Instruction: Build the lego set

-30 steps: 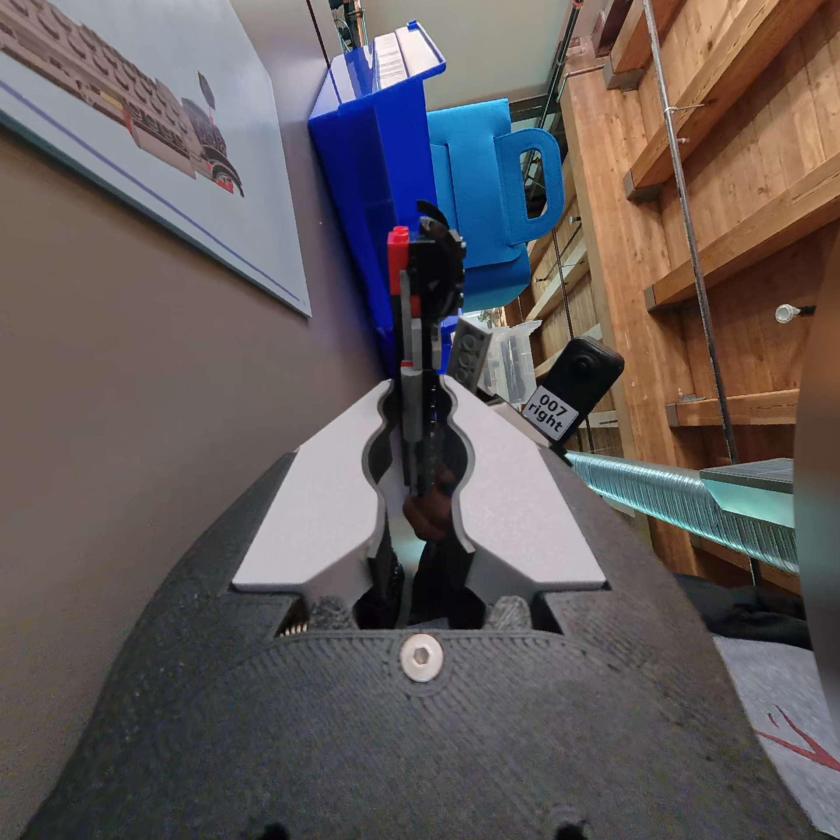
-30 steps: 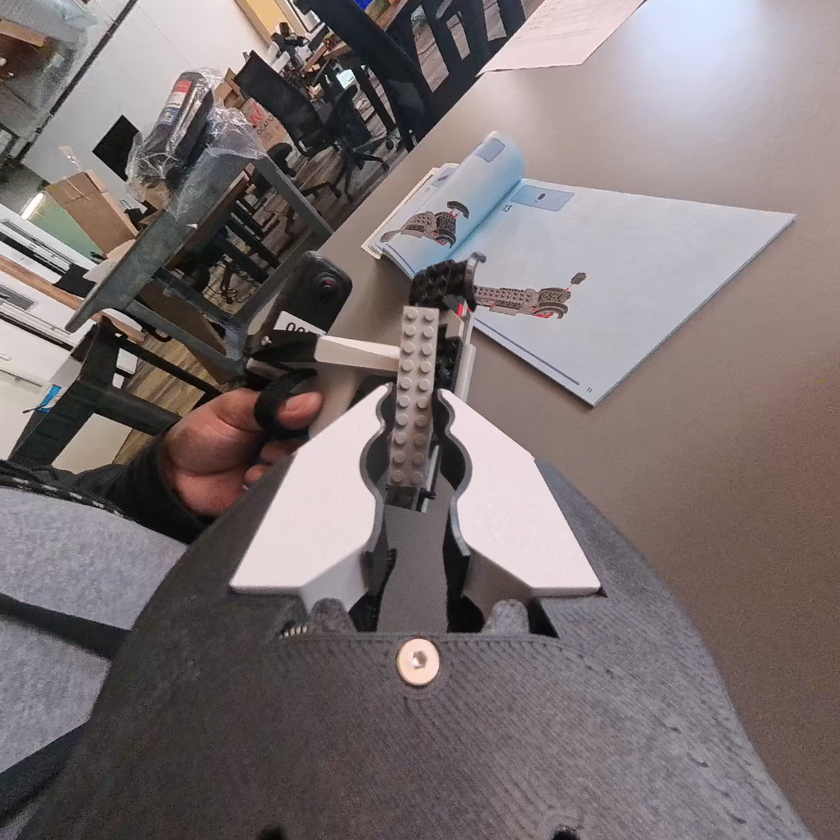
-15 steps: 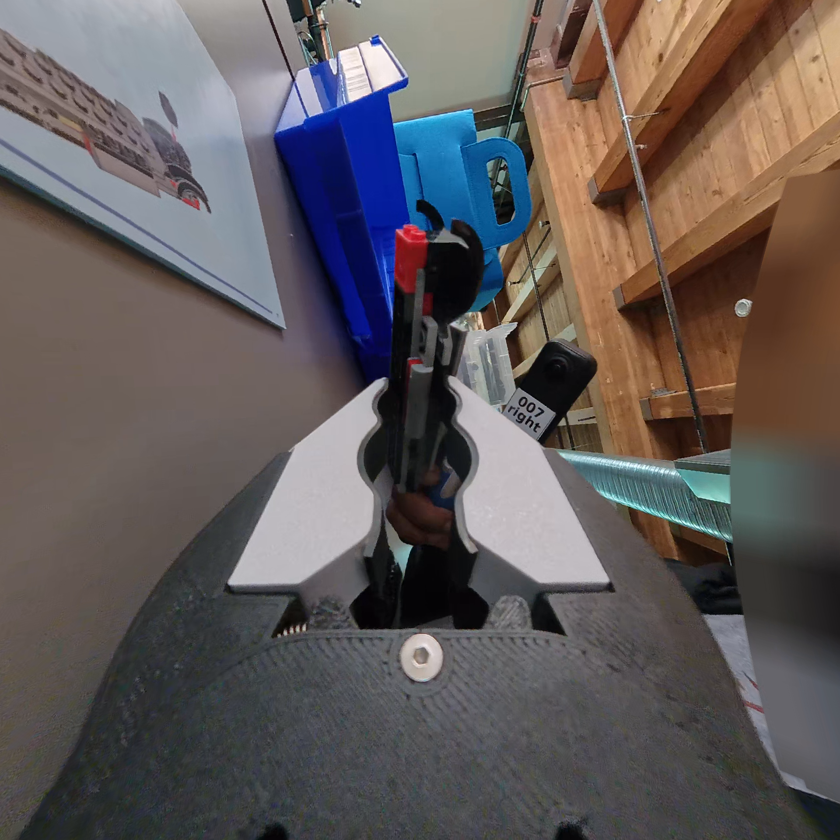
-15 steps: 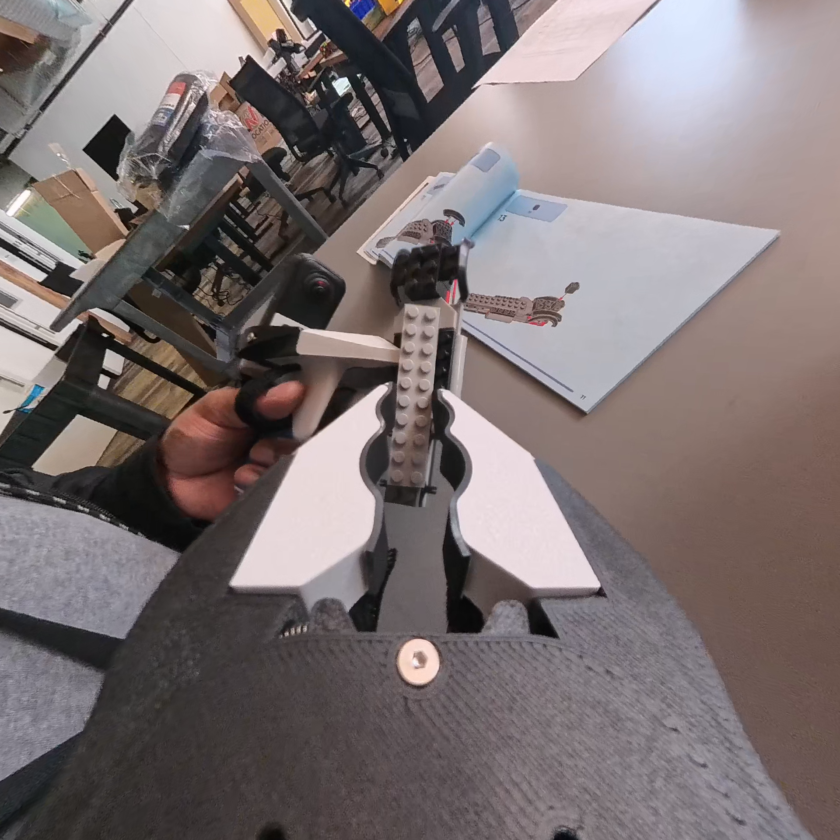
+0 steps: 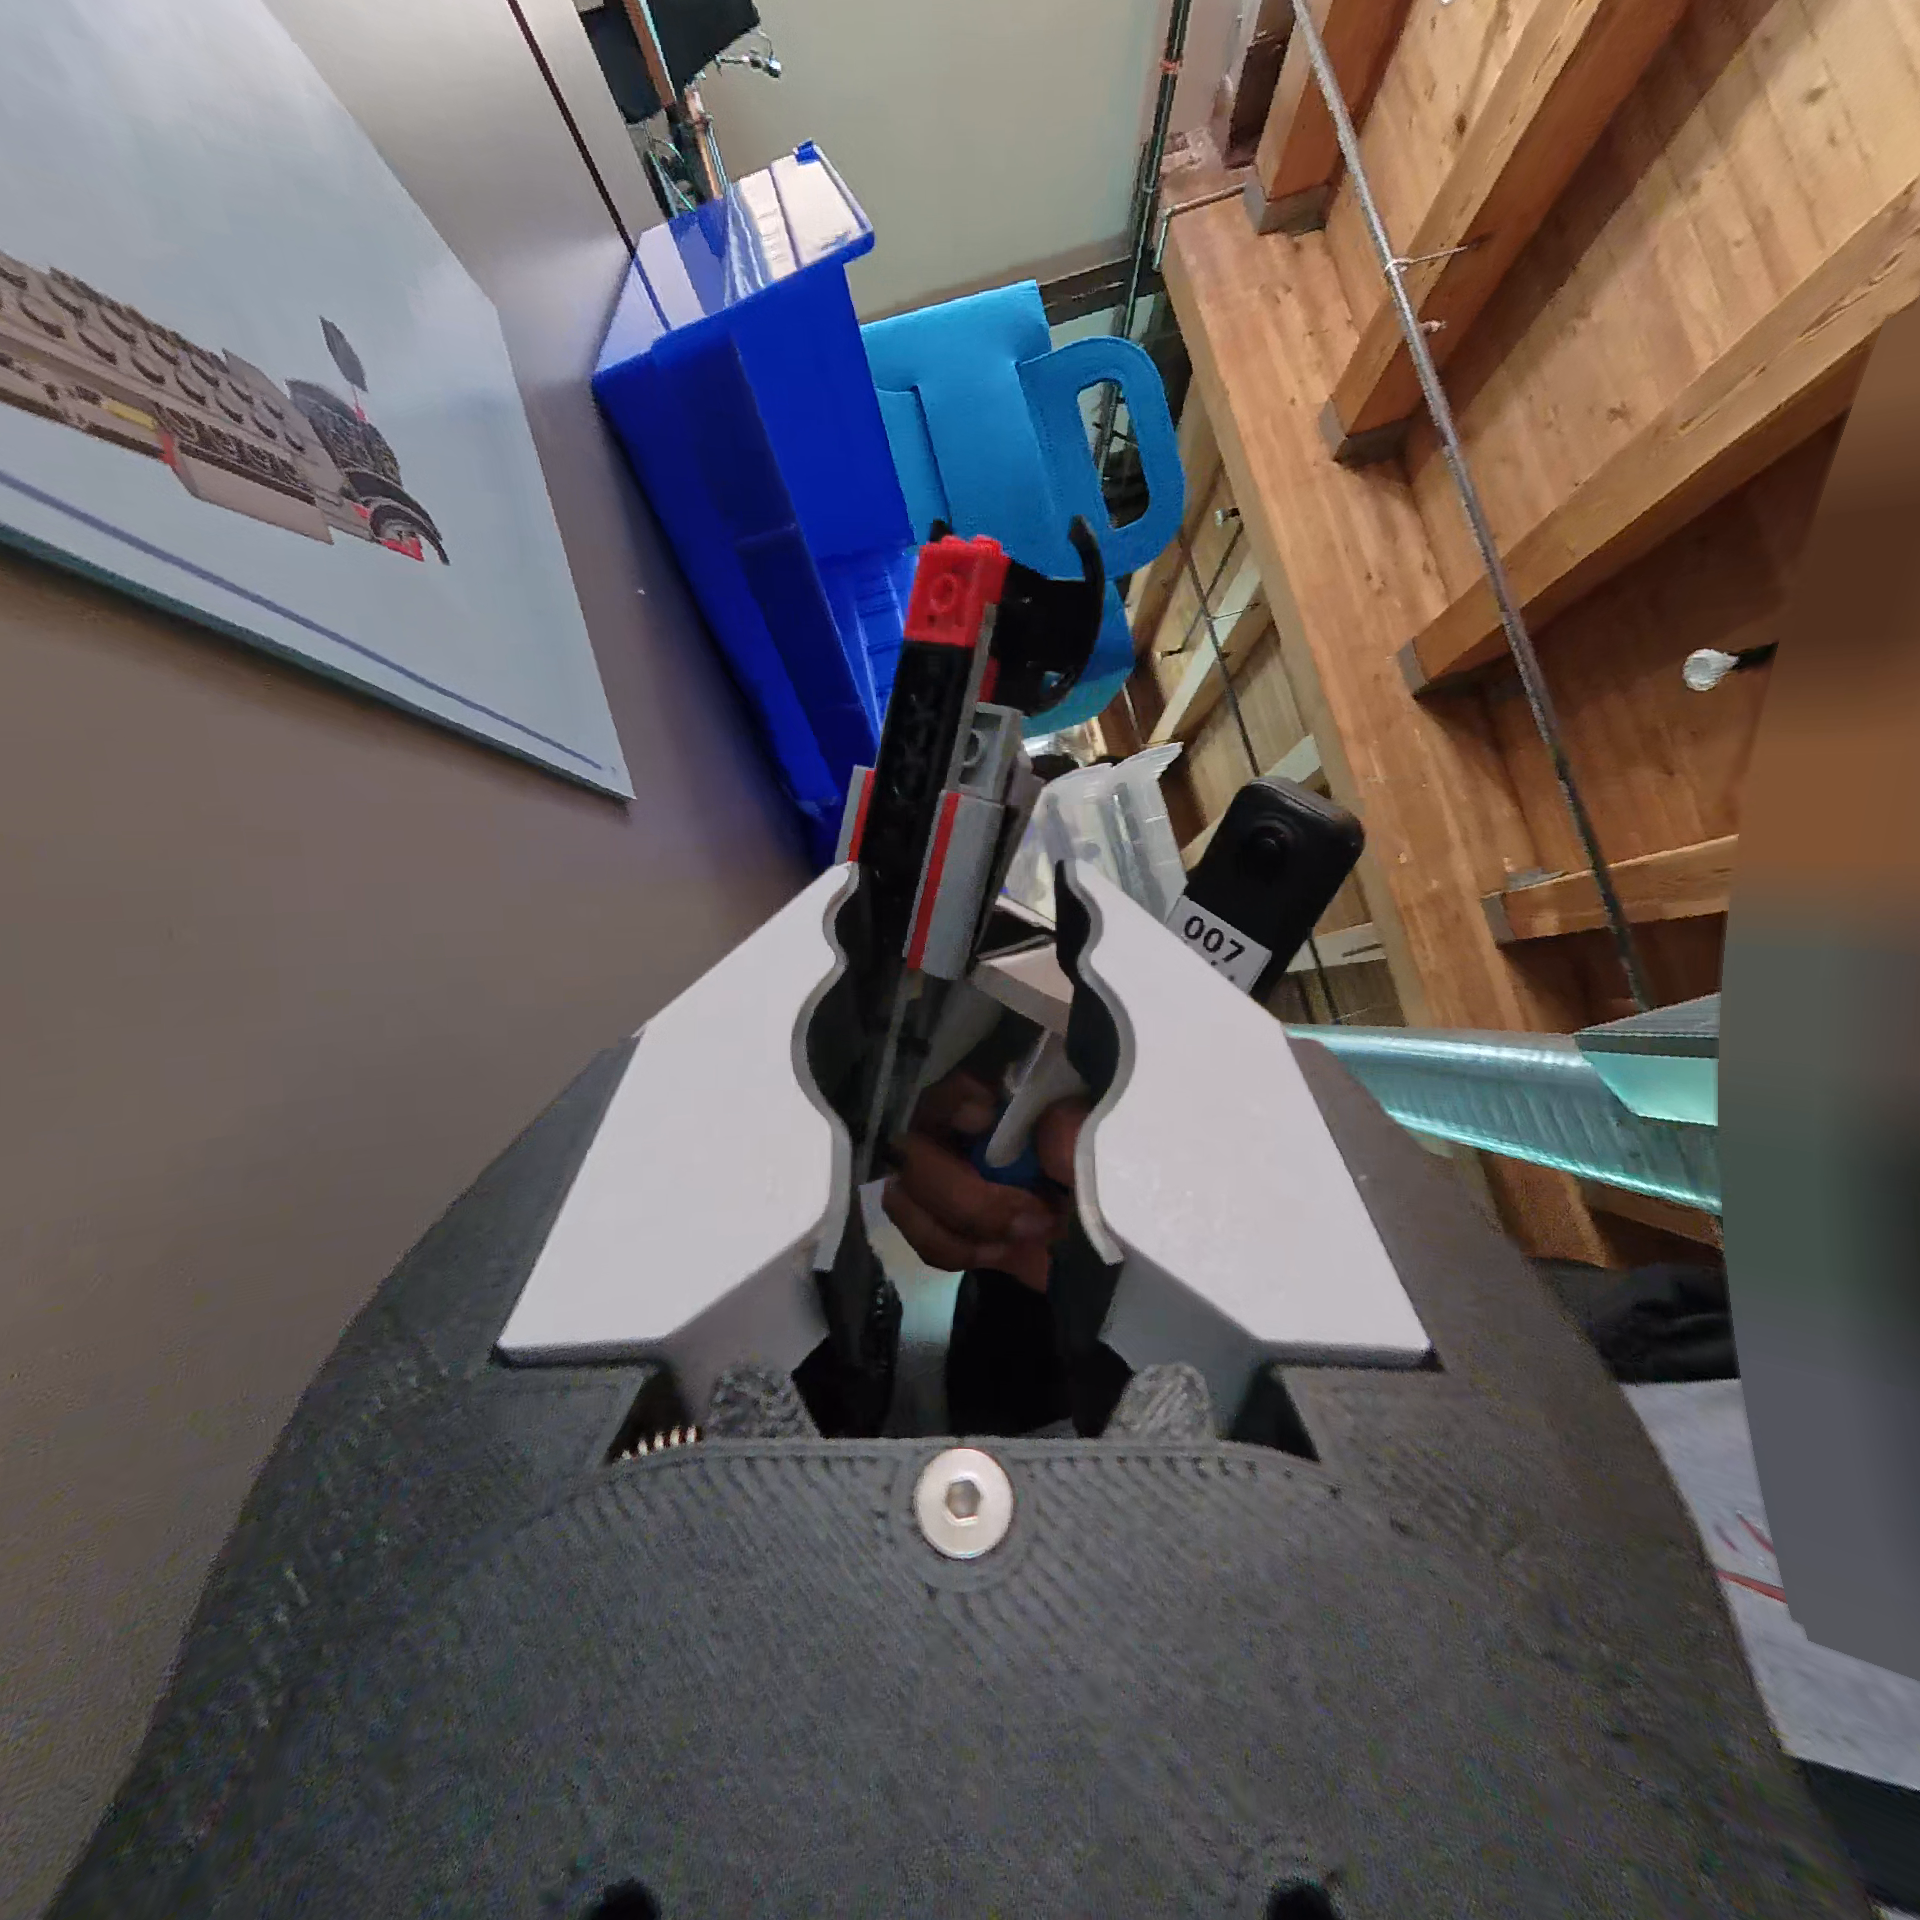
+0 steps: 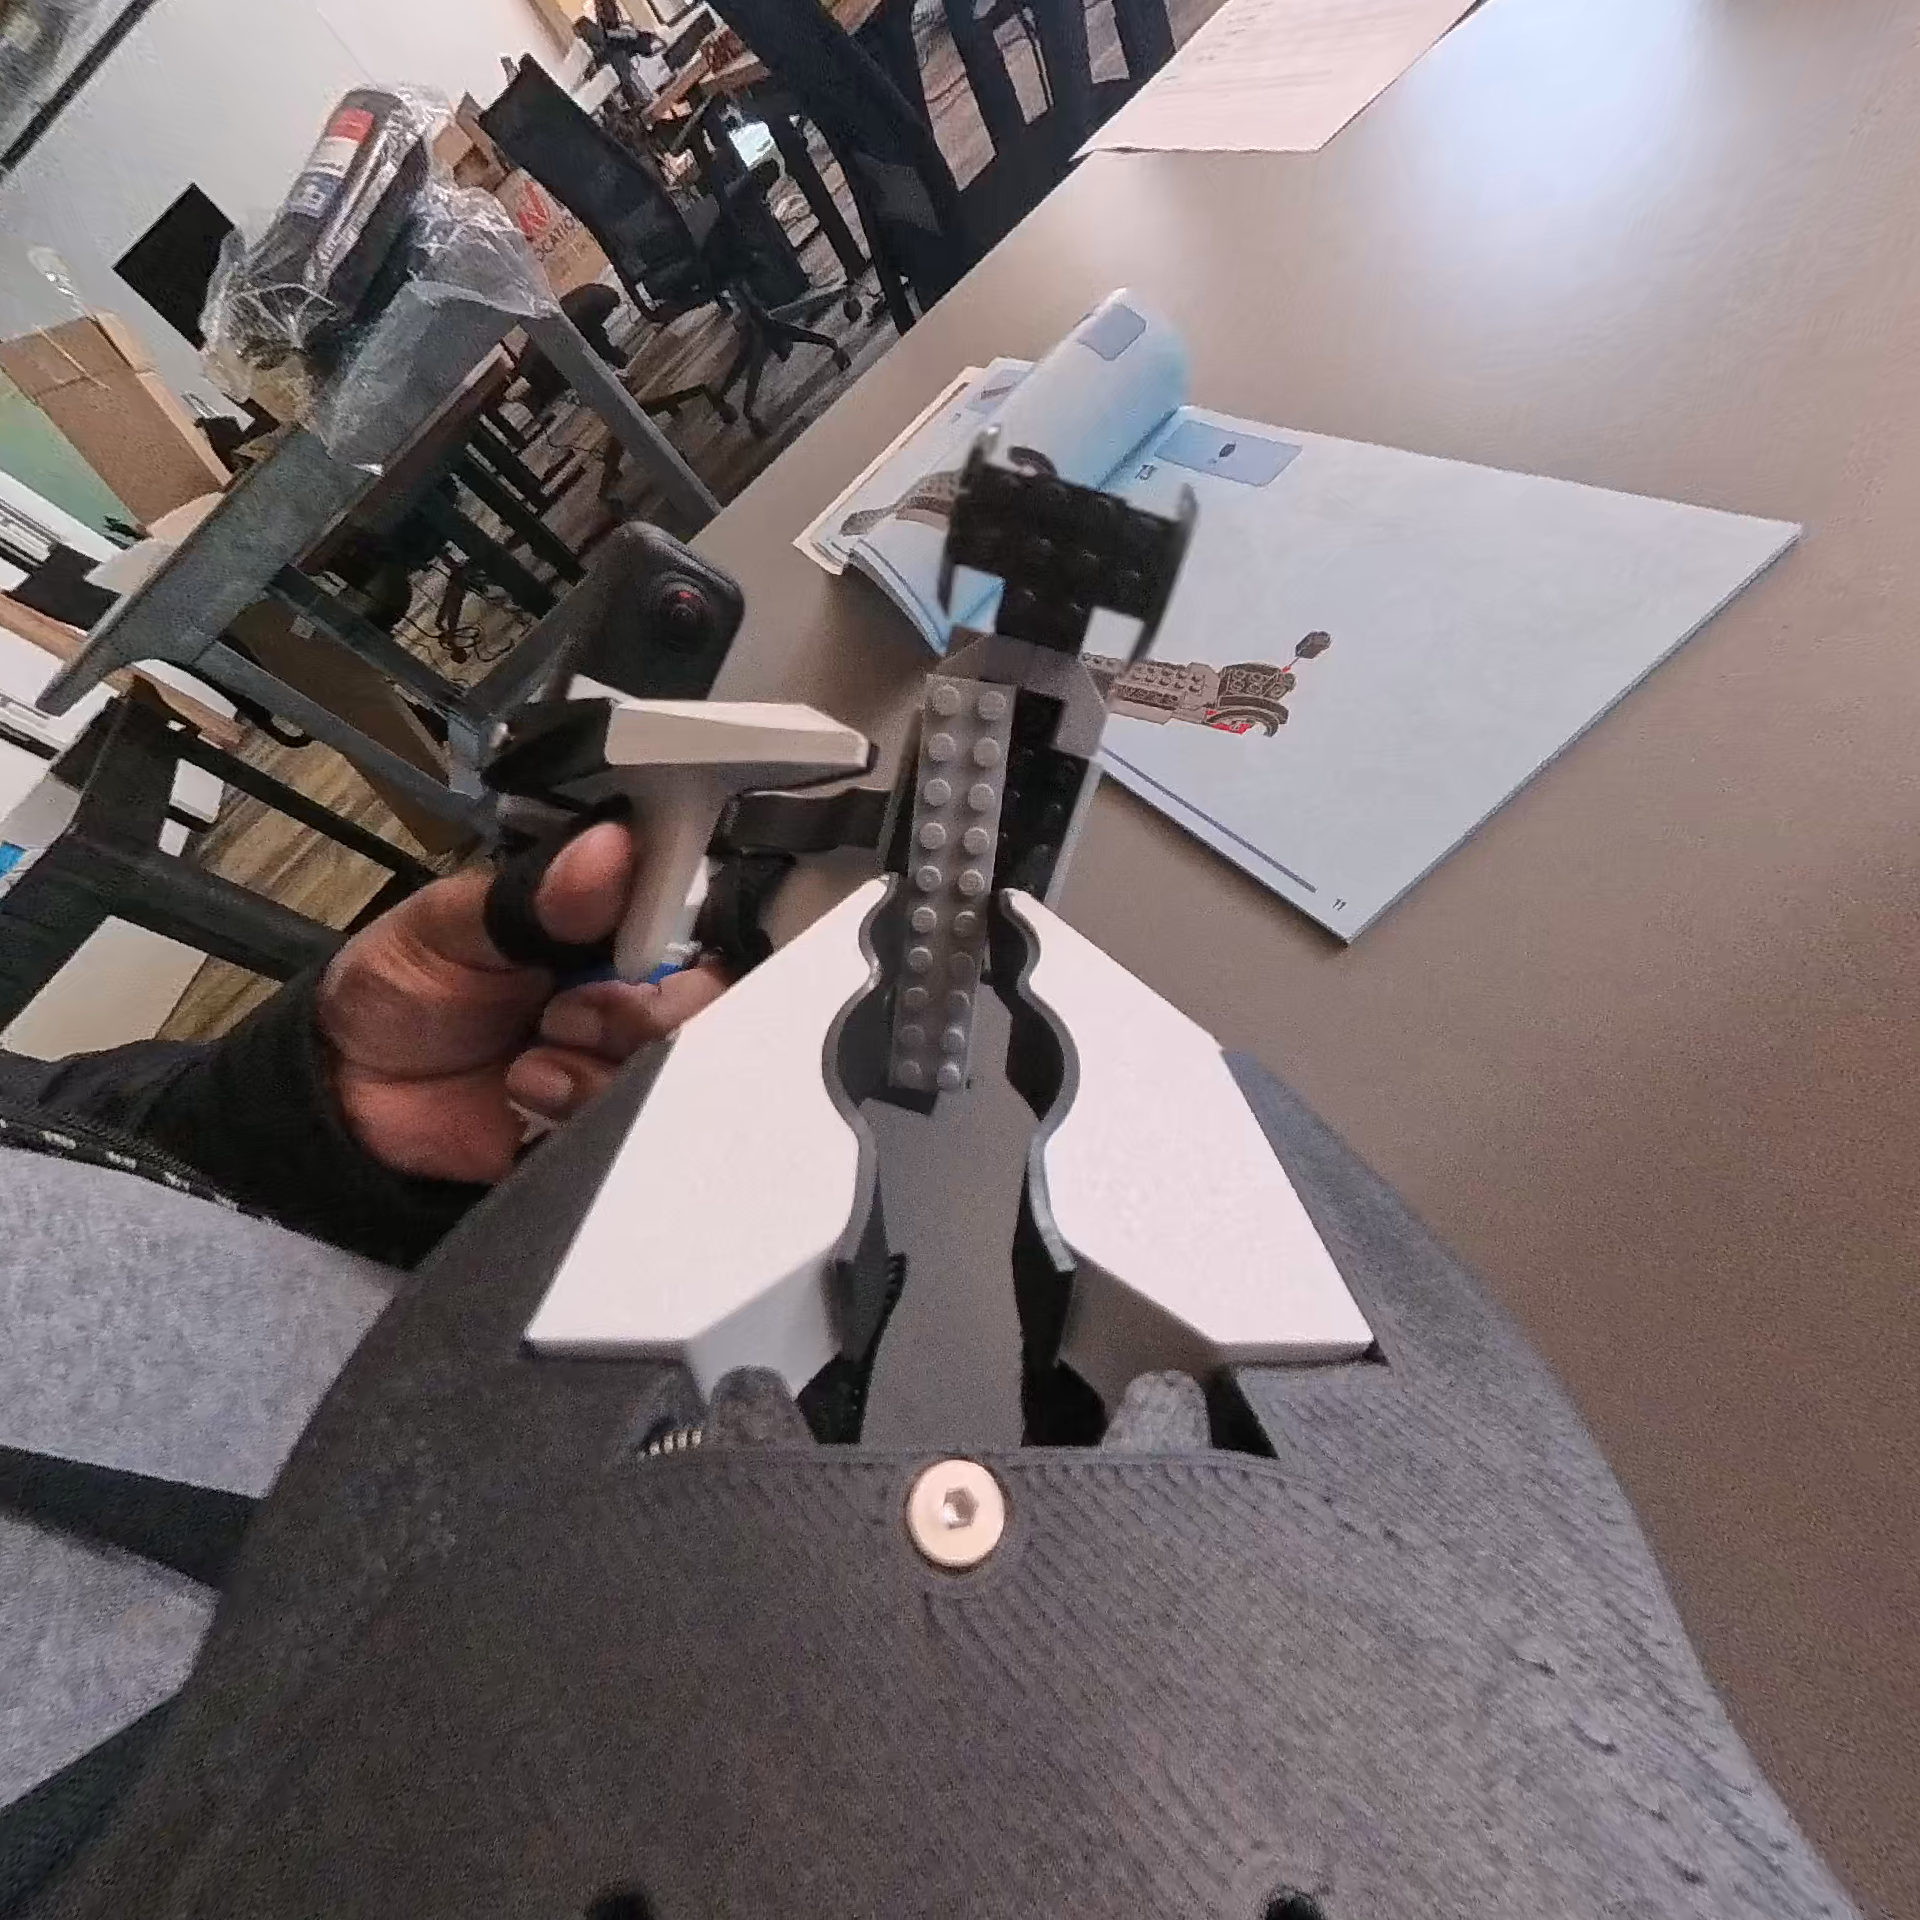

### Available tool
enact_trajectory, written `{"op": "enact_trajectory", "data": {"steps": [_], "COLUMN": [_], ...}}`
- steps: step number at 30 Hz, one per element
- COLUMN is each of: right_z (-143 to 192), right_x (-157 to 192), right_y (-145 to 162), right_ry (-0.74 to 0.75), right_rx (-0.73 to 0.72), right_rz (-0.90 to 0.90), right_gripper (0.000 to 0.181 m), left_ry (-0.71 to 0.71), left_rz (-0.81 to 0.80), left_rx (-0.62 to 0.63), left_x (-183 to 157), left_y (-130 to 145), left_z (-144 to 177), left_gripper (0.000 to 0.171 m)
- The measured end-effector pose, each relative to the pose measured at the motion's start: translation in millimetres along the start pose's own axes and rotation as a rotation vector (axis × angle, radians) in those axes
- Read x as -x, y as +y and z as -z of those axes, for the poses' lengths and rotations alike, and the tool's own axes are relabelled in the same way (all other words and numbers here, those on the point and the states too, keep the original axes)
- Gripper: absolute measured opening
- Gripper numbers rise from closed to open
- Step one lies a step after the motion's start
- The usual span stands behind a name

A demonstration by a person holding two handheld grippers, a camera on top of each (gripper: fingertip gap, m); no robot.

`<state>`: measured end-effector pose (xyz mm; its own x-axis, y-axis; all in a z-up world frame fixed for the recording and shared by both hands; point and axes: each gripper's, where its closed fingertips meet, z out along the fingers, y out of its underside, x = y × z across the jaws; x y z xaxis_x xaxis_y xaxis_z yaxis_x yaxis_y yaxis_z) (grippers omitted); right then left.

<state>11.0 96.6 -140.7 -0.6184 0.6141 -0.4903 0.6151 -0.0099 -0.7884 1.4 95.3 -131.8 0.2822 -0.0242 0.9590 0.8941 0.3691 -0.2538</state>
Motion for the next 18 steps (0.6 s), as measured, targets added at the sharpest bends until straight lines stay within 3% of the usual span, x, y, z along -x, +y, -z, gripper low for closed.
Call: {"op": "enact_trajectory", "data": {"steps": [4, 18], "right_z": [-0.8, -1.2], "right_x": [0.1, 0.4], "right_y": [-0.6, -14.5], "right_ry": [0.002, -0.032], "right_rx": [-0.003, -0.067], "right_rz": [-0.006, -0.166], "right_gripper": [0.017, 0.017], "left_ry": [-0.021, 0.095], "left_rz": [-0.012, 0.157], "left_rx": [-0.029, -0.139], "left_x": [2.3, -3.4], "left_y": [-3.8, -12.9], "left_z": [1.7, 4.5], "left_gripper": [0.022, 0.022]}}
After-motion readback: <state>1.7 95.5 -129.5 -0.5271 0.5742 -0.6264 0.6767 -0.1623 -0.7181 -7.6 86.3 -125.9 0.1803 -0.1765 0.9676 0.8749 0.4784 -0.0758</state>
